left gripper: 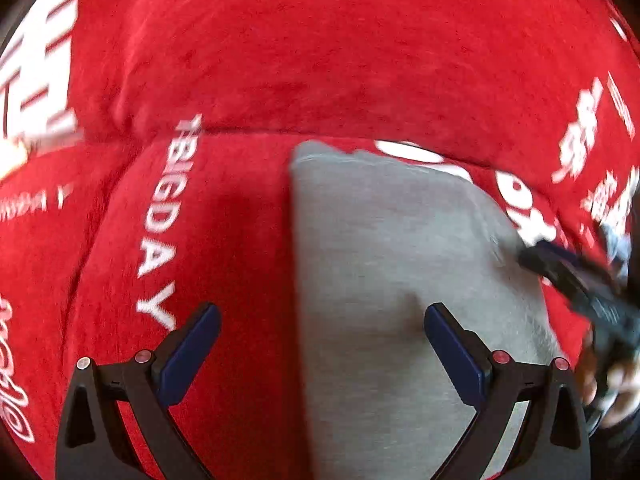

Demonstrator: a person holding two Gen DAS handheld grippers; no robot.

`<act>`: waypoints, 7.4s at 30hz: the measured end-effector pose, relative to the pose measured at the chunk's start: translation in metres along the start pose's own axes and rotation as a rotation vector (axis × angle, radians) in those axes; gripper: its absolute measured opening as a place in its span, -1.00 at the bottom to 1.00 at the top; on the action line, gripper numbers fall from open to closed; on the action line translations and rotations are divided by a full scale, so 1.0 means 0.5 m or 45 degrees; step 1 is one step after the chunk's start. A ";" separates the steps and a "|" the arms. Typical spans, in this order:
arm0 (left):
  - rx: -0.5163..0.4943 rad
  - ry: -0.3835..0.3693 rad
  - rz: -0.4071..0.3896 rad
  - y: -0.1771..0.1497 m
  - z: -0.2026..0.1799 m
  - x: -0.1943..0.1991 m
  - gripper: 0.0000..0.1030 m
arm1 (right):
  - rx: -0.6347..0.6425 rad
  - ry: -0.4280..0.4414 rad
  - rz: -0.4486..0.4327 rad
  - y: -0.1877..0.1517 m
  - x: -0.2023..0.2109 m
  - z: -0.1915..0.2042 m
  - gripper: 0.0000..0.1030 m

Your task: Fold small clothes

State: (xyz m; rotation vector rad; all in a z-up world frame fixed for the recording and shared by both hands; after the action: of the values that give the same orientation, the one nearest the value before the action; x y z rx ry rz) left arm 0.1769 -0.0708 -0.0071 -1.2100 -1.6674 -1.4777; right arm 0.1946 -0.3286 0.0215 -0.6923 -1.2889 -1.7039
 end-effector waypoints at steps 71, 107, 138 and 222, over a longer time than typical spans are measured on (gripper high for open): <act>-0.098 -0.091 -0.004 -0.318 0.056 0.162 0.36 | -0.008 0.177 0.119 -0.354 0.085 0.244 0.07; -0.125 0.289 -0.165 -0.366 0.097 0.239 1.00 | 0.347 0.209 -0.089 -0.428 0.213 0.310 0.44; -0.081 0.322 0.007 -0.182 0.121 0.066 1.00 | 0.330 0.079 0.134 -0.213 -0.030 0.298 0.47; -0.091 0.337 -0.056 -0.419 0.019 0.283 1.00 | 0.500 -0.284 0.007 -0.474 0.238 0.335 0.60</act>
State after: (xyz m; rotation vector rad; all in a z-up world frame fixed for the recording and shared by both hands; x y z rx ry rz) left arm -0.0690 -0.0205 0.0264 -0.9701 -1.4826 -1.6572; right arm -0.0811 -0.1847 0.0613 -0.6604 -1.7148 -1.3372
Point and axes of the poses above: each gripper's, at about its wrist camera, not at the fingertips, and x roughly against the way its jaws point, z to its left, y to its top, the point moved 3 cm from there along -x, roughly the way its jaws point, and after that the axes turned 8 degrees about -x, right-handed, at the moved point
